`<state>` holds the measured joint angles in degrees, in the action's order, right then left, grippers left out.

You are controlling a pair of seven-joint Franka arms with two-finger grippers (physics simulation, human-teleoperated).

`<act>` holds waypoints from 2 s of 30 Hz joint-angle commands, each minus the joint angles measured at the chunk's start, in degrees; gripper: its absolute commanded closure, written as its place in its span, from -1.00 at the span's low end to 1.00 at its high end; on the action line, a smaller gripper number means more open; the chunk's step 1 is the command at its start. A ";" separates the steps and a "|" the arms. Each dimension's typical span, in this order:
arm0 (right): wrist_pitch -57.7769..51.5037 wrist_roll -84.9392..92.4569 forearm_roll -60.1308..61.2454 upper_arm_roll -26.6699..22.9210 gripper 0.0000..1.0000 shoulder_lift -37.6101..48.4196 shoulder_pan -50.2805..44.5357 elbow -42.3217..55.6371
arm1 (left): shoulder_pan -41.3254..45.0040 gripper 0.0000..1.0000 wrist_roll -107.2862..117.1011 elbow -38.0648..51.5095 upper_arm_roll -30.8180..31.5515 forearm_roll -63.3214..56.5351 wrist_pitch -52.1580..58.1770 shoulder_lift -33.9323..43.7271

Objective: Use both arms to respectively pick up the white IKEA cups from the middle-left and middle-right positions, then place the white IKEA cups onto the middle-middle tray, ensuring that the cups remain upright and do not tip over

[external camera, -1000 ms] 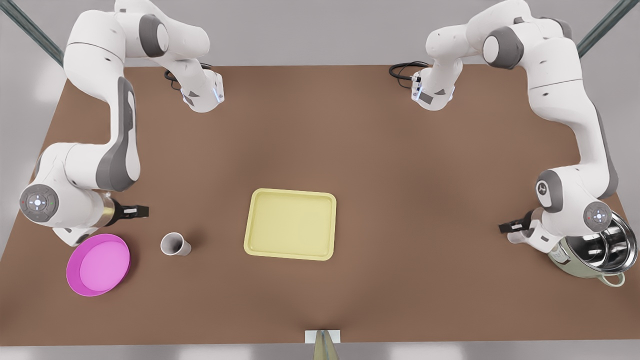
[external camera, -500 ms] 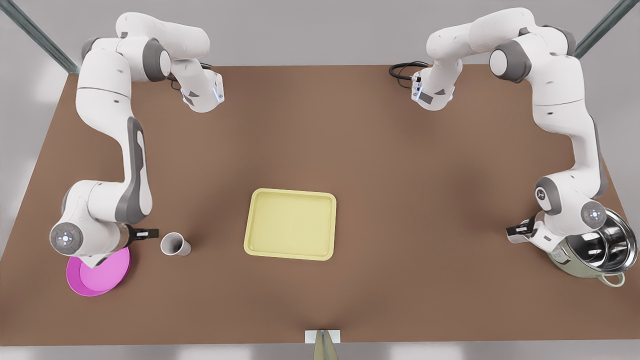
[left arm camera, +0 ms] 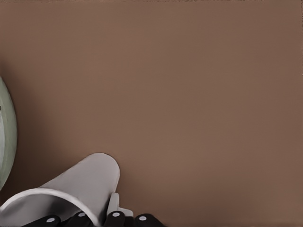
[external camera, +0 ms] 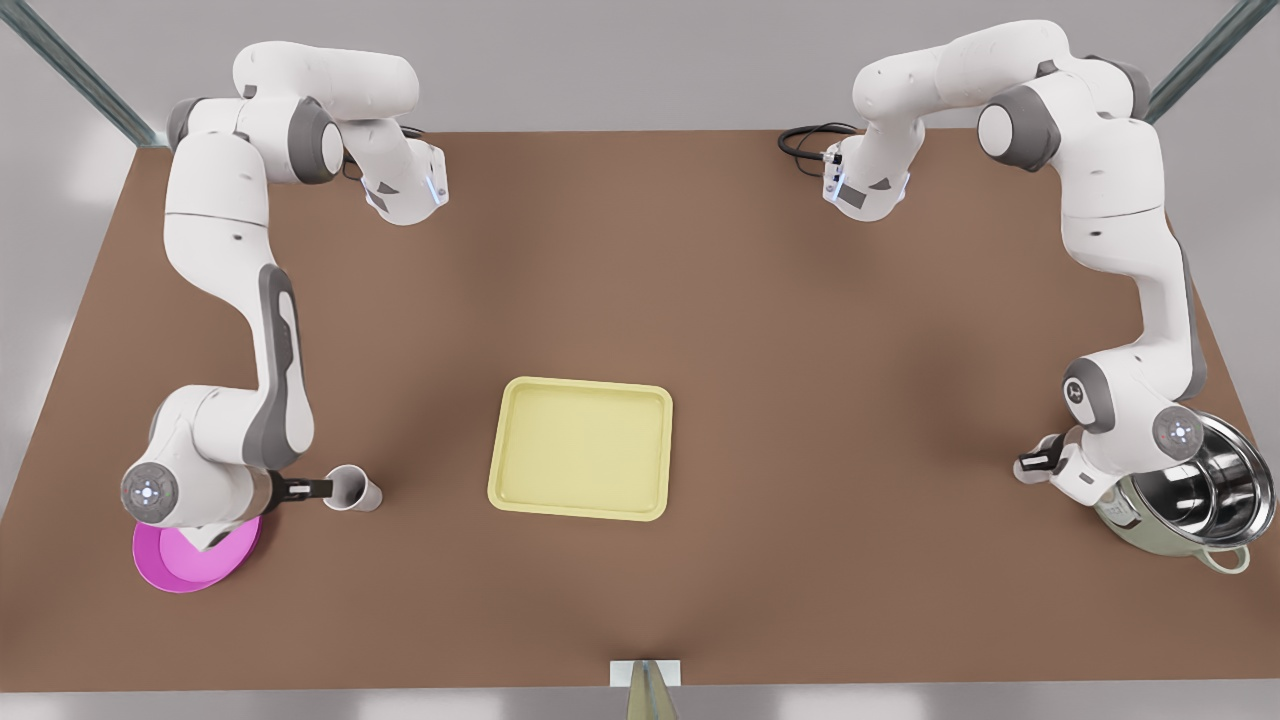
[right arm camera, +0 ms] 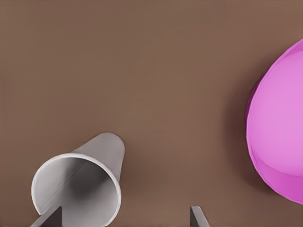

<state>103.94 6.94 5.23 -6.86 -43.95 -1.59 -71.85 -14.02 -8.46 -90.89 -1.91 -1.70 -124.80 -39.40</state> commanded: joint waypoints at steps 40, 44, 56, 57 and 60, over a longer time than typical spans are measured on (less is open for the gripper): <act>8.74 3.96 0.13 10.20 0.57 -0.35 -16.51 -3.55 | 53.74 -0.39 93.01 29.27 8.24 -4.10 7.90 -14.74; 11.20 3.96 -0.48 10.20 0.57 -0.35 -20.11 -5.67 | 53.48 -1.00 93.01 29.54 8.59 -3.83 14.14 -11.05; 12.25 4.05 -0.40 10.20 -1.00 -2.98 -22.14 -6.28 | 23.33 -1.00 14.79 11.96 8.24 -6.91 40.95 21.39; 12.17 4.05 -0.40 10.20 -1.00 -2.89 -22.05 -6.19 | 23.33 -1.00 14.87 12.23 8.24 -6.74 41.13 20.59; 11.46 4.05 -0.40 10.20 -1.00 -2.19 -22.14 -6.19 | 20.52 -1.00 15.05 12.23 8.24 -3.04 44.73 20.86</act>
<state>115.92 9.37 2.76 3.38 -46.37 -23.71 -78.09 7.28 44.15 -78.69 6.35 -6.87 -84.21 -18.65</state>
